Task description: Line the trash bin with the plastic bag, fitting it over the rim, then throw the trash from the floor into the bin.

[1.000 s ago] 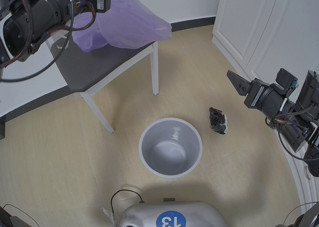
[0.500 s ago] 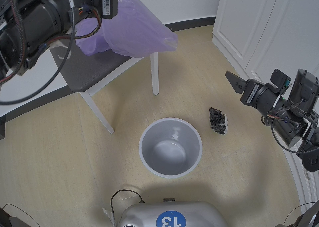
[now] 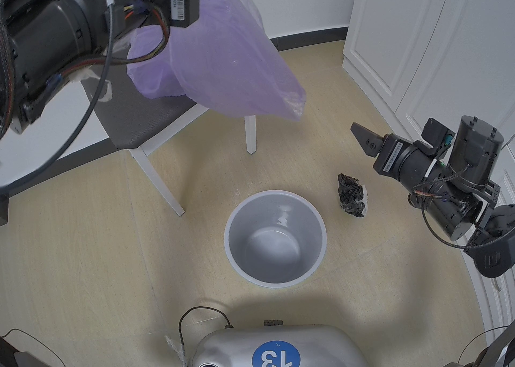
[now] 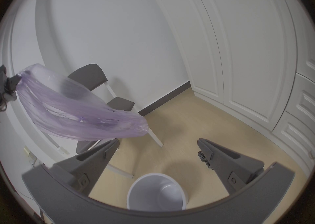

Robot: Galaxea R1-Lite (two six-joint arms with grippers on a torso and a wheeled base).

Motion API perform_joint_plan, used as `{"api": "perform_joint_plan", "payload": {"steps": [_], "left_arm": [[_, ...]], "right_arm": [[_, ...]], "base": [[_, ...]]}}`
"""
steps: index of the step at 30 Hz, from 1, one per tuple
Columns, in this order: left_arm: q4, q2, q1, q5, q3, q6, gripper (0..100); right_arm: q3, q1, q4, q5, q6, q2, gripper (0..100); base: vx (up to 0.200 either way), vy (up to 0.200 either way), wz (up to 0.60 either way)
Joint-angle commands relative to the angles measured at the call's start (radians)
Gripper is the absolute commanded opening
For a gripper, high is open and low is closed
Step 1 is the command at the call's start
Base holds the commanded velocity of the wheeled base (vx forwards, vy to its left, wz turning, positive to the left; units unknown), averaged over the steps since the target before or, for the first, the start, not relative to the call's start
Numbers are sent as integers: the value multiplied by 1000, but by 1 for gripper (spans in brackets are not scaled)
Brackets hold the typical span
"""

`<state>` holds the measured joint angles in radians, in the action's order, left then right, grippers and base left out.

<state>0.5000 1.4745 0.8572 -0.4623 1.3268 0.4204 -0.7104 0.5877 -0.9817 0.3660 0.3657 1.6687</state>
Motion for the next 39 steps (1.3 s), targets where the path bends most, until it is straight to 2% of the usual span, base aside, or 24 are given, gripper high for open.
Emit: {"api": "perform_joint_plan", "payload": {"steps": [1, 7, 12, 22, 31, 35, 36, 39], "left_arm": [[-5, -8, 9, -7, -1, 0, 0], [0, -11, 16, -9, -6, 0, 0], [-1, -17, 32, -10, -8, 0, 0], [23, -49, 42, -9, -57, 3, 0], [26, -74, 45, -7, -78, 14, 0], [26, -75, 45, -7, -78, 14, 0], [26, -75, 45, -7, -78, 14, 0], [26, -74, 45, -7, -75, 14, 0]], "right_arm": [[19, 15, 0, -2, -2, 32, 100], [71, 54, 3, -42, -4, 34, 100], [92, 80, 1, -45, -7, 63, 100], [92, 77, -2, -45, -5, 117, 100], [92, -8, 6, -91, -11, 55, 100], [95, -38, 9, -122, -13, 28, 100], [103, -52, 15, -147, -11, 8, 100], [115, -43, 20, -173, -11, 9, 100]], "base": [[0, 0, 0], [0, 0, 0], [0, 0, 0], [0, 0, 0], [0, 0, 0], [0, 0, 0], [0, 0, 0], [0, 0, 0]]}}
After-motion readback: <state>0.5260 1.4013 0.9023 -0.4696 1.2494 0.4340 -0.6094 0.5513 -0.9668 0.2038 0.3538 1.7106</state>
